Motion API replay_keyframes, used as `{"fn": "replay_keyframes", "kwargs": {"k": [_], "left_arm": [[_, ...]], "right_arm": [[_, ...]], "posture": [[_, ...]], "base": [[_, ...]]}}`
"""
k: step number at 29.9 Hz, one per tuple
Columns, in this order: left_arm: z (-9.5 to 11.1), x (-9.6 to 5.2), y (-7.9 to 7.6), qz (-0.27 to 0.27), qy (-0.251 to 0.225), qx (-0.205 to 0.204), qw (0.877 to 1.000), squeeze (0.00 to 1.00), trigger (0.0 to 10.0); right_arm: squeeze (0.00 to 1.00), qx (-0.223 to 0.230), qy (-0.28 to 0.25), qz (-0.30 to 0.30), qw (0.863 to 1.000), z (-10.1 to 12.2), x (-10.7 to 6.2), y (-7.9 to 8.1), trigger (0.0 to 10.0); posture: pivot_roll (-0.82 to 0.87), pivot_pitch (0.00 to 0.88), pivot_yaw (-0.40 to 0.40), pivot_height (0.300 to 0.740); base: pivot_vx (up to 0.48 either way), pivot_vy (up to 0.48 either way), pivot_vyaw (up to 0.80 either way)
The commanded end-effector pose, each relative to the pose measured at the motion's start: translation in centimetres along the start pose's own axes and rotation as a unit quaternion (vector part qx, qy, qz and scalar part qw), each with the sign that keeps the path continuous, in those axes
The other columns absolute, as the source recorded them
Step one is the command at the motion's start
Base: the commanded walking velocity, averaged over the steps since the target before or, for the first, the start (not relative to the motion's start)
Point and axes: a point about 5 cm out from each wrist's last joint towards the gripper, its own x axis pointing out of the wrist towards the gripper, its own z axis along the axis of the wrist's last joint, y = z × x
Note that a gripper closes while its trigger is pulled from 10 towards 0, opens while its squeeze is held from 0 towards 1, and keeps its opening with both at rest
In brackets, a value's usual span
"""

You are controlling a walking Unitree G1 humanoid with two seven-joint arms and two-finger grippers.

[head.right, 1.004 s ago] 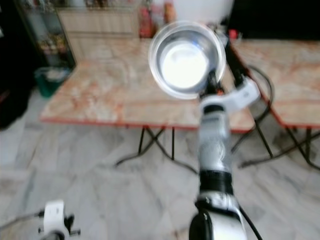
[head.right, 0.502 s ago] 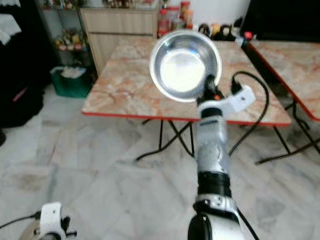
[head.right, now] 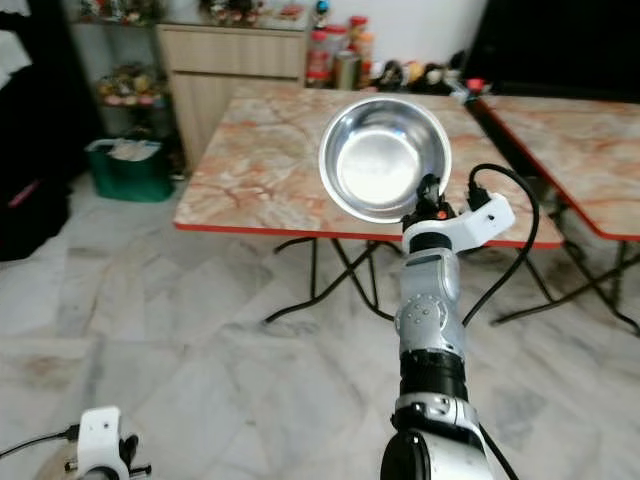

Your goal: Setting the table

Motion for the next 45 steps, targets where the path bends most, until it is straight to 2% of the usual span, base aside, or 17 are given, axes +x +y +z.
{"fn": "replay_keyframes", "kwargs": {"k": [1, 3, 5, 6, 8, 9, 10, 11, 13, 23, 29, 36, 45], "left_arm": [[-0.4, -0.1, -0.4, -0.007, 0.010, 0.000, 1.000, 0.00, 10.0], [-0.4, -0.1, -0.4, -0.008, 0.010, 0.000, 1.000, 0.00, 10.0], [-0.4, -0.1, -0.6, -0.008, 0.010, -0.002, 1.000, 0.00, 10.0], [-0.4, 0.0, -0.6, -0.009, 0.010, -0.002, 1.000, 0.00, 10.0], [-0.3, 0.0, -0.8, -0.010, 0.009, -0.003, 1.000, 0.00, 10.0], [-0.3, 0.0, -0.8, -0.010, 0.009, -0.003, 1.000, 0.00, 10.0], [-0.3, 0.0, -0.8, -0.010, 0.009, -0.004, 1.000, 0.00, 10.0], [-0.3, 0.0, -1.0, -0.011, 0.009, -0.004, 1.000, 0.00, 10.0], [-0.3, 0.0, -1.0, -0.012, 0.009, -0.005, 1.000, 0.00, 10.0], [-0.3, 0.0, -1.2, -0.014, 0.009, -0.007, 1.000, 0.00, 10.0], [-0.3, 0.0, -1.3, -0.015, 0.008, -0.005, 1.000, 0.00, 10.0], [-0.4, 0.0, -1.3, -0.017, 0.009, -0.003, 1.000, 0.00, 10.0], [-0.5, 0.0, -1.8, -0.023, 0.010, -0.003, 1.000, 0.00, 10.0]], "right_arm": [[0.00, -0.009, -0.008, -0.012, 1.000, 0.5, 0.0, -0.7, 10.0], [0.00, -0.022, -0.002, -0.018, 1.000, 0.3, 0.0, -1.2, 10.0], [0.00, -0.100, 0.029, -0.044, 0.994, -0.6, -0.4, -3.0, 10.0], [0.00, -0.115, 0.034, -0.045, 0.992, -0.7, -0.5, -3.4, 10.0], [0.00, -0.176, 0.050, -0.045, 0.982, -1.0, -0.7, -4.2, 10.0], [0.00, -0.176, 0.050, -0.045, 0.982, -1.0, -0.7, -4.2, 10.0], [0.00, -0.196, 0.053, -0.042, 0.978, -1.0, -0.8, -4.3, 10.0], [0.00, -0.261, 0.065, -0.034, 0.963, -1.1, -0.8, -4.6, 10.0], [0.00, -0.287, 0.066, -0.028, 0.955, -1.0, -0.8, -4.8, 10.0], [0.00, -0.268, 0.048, -0.021, 0.962, -0.6, -0.4, -4.4, 10.0], [0.00, -0.303, 0.042, -0.002, 0.952, -0.9, -0.4, -3.8, 10.0], [0.00, -0.281, 0.040, -0.006, 0.959, -1.0, -0.4, -3.9, 10.0], [0.00, -0.295, 0.036, 0.000, 0.955, -1.4, -0.7, -3.9, 10.0]], "posture": [[0.09, 0.000, -0.032, 0.740], [0.09, 0.000, -0.032, 0.740], [0.10, 0.000, -0.034, 0.740], [0.10, 0.000, -0.035, 0.740], [0.10, 0.000, -0.034, 0.740], [0.10, 0.000, -0.034, 0.740], [0.10, 0.000, -0.034, 0.740], [0.09, 0.000, -0.034, 0.740], [0.09, 0.000, -0.033, 0.740], [0.10, 0.000, -0.032, 0.740], [0.09, 0.000, -0.031, 0.740], [0.09, 0.000, -0.022, 0.740], [0.10, 0.000, -0.022, 0.740]], "base": [[0.341, 0.000, 0.00], [0.337, 0.000, 0.00], [0.339, 0.000, 0.00], [0.337, 0.000, 0.00], [0.343, 0.000, 0.00], [0.345, 0.000, 0.00], [0.345, 0.000, 0.00], [0.345, 0.000, 0.00], [0.345, 0.000, 0.00], [0.351, 0.000, 0.00], [0.442, 0.000, 0.23], [0.480, 0.000, 0.41], [0.480, 0.000, 0.22]]}}
